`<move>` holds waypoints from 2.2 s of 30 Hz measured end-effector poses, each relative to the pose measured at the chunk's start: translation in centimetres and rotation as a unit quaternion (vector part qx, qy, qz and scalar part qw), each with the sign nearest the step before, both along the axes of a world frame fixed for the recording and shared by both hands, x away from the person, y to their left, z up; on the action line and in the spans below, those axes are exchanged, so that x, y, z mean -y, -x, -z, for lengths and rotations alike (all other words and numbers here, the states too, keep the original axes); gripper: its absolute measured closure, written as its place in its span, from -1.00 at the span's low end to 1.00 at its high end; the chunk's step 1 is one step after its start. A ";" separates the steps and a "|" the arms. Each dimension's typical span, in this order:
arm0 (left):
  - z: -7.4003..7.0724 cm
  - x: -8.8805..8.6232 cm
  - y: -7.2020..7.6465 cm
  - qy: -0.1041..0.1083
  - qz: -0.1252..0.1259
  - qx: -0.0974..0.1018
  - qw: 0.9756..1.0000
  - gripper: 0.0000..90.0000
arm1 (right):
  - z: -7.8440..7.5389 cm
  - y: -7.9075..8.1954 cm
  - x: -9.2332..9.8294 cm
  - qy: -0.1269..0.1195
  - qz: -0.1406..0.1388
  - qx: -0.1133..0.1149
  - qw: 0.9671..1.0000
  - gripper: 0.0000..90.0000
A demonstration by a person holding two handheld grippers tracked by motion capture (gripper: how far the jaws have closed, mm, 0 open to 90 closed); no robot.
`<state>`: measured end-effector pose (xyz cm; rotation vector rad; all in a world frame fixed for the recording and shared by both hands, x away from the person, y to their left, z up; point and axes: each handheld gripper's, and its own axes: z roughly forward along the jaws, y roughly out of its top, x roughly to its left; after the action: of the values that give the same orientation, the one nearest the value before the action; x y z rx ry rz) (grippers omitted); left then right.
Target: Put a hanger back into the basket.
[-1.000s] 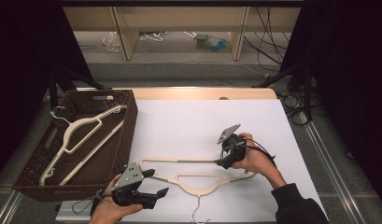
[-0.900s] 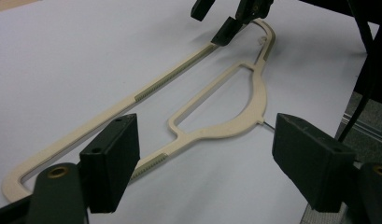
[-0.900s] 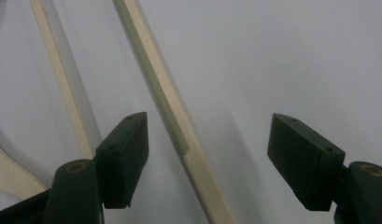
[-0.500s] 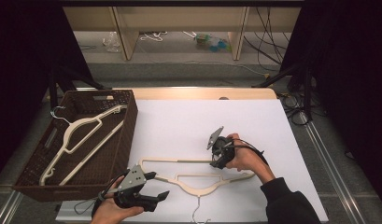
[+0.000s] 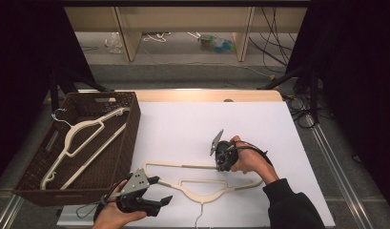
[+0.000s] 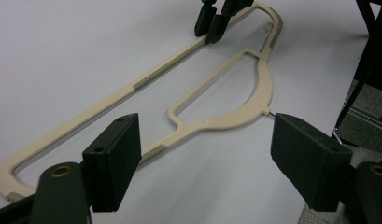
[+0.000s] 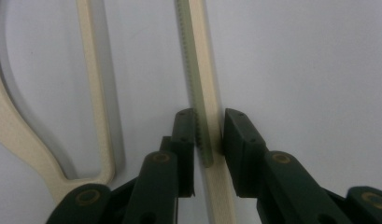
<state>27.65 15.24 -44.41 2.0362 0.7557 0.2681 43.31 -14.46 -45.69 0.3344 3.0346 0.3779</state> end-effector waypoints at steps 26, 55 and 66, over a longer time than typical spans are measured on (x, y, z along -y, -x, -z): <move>0.1 0.0 0.0 0.003 -0.003 -0.004 1.000 -0.44 | -0.4 -0.1 -1.4 0.077 -0.031 -0.014 0.996 0.73; 2.0 3.7 -2.3 -0.090 0.052 0.067 0.992 -0.39 | -2.8 0.2 2.0 -0.011 -0.021 -0.031 0.999 0.76; 3.5 5.2 -3.2 -0.127 0.082 0.091 0.984 -0.37 | -3.2 0.2 2.8 -0.026 -0.016 -0.032 0.999 0.76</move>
<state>30.83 10.06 -47.93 2.2613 0.4551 0.4682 43.10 -17.23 -42.54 0.3062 3.0999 0.4582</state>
